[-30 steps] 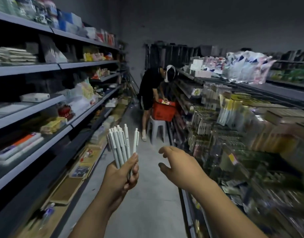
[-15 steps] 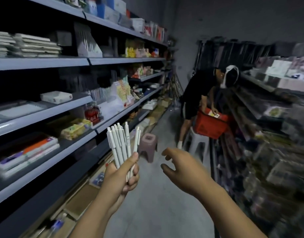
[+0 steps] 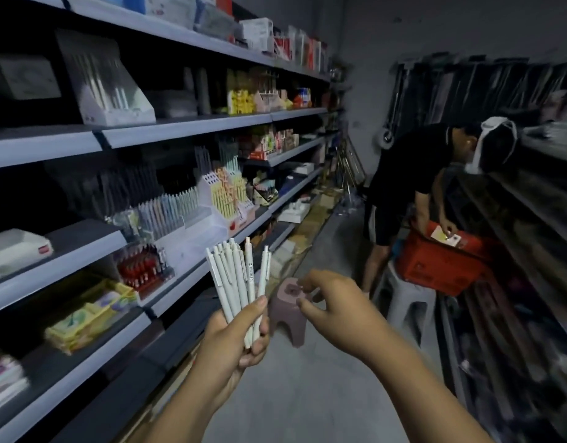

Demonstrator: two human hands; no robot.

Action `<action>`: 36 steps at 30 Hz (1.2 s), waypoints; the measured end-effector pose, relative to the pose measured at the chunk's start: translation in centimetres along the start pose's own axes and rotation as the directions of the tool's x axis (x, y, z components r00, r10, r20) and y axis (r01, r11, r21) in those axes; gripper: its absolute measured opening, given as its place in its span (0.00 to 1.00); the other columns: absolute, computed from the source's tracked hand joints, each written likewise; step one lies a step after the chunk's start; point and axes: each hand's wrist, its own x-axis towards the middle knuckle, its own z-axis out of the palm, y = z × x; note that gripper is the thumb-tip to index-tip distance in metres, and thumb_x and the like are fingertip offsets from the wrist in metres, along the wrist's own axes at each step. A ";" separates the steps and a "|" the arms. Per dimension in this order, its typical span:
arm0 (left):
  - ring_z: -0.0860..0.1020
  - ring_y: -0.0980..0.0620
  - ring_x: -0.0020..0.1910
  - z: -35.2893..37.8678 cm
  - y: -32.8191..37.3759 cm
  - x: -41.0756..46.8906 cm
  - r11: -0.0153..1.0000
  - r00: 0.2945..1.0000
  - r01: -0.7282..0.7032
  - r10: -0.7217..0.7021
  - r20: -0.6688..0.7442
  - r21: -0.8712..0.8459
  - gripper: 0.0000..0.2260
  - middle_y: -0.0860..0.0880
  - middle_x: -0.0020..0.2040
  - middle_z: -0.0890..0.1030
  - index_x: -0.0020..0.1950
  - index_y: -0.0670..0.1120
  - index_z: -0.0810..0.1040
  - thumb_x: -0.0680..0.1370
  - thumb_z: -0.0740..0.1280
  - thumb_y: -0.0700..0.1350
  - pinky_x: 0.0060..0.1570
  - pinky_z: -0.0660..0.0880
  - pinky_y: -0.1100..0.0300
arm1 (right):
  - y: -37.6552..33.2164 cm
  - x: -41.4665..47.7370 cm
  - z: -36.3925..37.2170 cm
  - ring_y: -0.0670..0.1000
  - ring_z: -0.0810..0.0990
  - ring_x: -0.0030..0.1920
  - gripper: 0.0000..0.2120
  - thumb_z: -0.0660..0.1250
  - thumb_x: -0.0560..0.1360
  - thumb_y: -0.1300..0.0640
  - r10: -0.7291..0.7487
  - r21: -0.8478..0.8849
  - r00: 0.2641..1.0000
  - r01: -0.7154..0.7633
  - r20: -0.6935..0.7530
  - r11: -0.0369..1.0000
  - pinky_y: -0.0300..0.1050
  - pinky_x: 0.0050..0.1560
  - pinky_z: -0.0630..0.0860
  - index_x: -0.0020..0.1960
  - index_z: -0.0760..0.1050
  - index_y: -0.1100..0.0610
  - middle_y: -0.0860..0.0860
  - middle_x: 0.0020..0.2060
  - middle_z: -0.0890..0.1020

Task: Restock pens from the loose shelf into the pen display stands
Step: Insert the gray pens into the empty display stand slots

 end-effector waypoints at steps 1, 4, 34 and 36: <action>0.63 0.53 0.22 0.0 -0.4 2.4 1.000 1.000 -0.010 0.010 -0.023 0.014 0.09 0.43 0.31 0.70 0.45 0.40 0.73 0.79 0.70 0.44 0.20 0.55 0.65 | 1.5 2.5 0.5 0.46 0.78 0.50 0.09 0.64 0.79 0.50 -0.014 0.007 1.000 0.014 0.003 1.000 0.47 0.49 0.78 0.58 0.76 0.49 0.45 0.53 0.78; 0.63 0.52 0.21 0.0 -1.4 9.5 0.997 0.993 -0.054 0.059 -0.099 0.050 0.14 0.43 0.29 0.69 0.43 0.39 0.73 0.78 0.74 0.46 0.21 0.54 0.64 | 6.0 9.7 2.2 0.45 0.78 0.49 0.11 0.64 0.79 0.48 -0.066 0.027 0.997 0.065 0.039 0.998 0.46 0.48 0.77 0.60 0.75 0.47 0.44 0.54 0.79; 0.62 0.49 0.19 -16.6 5.1 57.2 0.979 0.879 -0.116 0.179 -0.442 0.166 0.20 0.39 0.26 0.67 0.35 0.36 0.74 0.79 0.68 0.49 0.24 0.62 0.60 | 9.7 66.4 21.0 0.62 0.85 0.49 0.07 0.70 0.80 0.59 -0.395 0.845 0.782 -0.295 0.482 0.446 0.56 0.53 0.82 0.56 0.83 0.59 0.61 0.49 0.85; 0.62 0.50 0.20 -17.3 4.9 59.1 0.976 0.863 -0.126 0.195 -0.465 0.177 0.20 0.40 0.24 0.67 0.33 0.38 0.73 0.79 0.69 0.50 0.27 0.60 0.59 | 10.0 68.8 22.6 0.60 0.83 0.44 0.06 0.70 0.79 0.58 -0.437 0.851 0.759 -0.289 0.483 0.438 0.53 0.49 0.82 0.52 0.83 0.59 0.60 0.43 0.83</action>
